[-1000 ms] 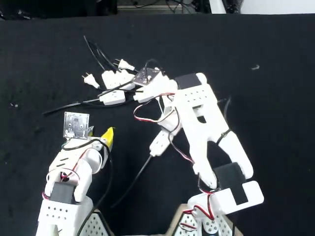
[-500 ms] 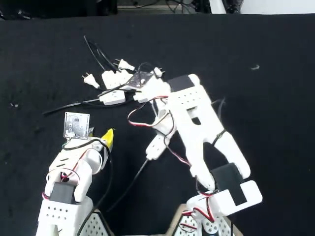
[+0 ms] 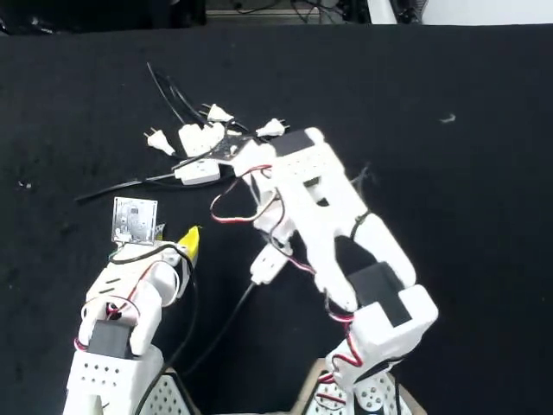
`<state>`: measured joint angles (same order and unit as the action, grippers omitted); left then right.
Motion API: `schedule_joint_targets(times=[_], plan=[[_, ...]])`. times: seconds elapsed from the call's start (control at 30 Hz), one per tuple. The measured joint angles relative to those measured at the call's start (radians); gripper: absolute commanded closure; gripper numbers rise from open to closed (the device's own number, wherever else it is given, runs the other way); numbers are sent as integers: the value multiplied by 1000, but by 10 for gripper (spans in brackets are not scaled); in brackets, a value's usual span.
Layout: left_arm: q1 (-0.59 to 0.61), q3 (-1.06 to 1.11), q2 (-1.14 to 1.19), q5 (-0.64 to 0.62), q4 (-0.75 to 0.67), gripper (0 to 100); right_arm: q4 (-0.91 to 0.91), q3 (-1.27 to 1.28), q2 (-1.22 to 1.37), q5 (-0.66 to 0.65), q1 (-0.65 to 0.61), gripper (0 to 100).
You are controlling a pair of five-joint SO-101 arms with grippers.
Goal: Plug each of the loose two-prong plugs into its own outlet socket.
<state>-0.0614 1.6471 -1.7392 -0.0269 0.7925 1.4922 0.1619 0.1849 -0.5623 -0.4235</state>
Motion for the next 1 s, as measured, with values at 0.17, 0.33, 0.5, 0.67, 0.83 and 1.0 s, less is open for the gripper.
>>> schedule_joint_targets(times=[0.17,0.33,0.5,0.67,0.83,1.0], plan=[[0,0,0,0,0,809,-2,0,6,0,-32,988],[0,0,0,0,0,809,-32,26,3,6,-35,988],[0,0,0,0,0,809,-141,140,-77,26,-57,988],[0,0,0,5,0,809,-210,242,-178,26,-101,982],[0,0,0,6,0,809,-206,250,-192,26,-109,844],[0,0,0,6,0,809,-167,249,-196,14,-112,766]])
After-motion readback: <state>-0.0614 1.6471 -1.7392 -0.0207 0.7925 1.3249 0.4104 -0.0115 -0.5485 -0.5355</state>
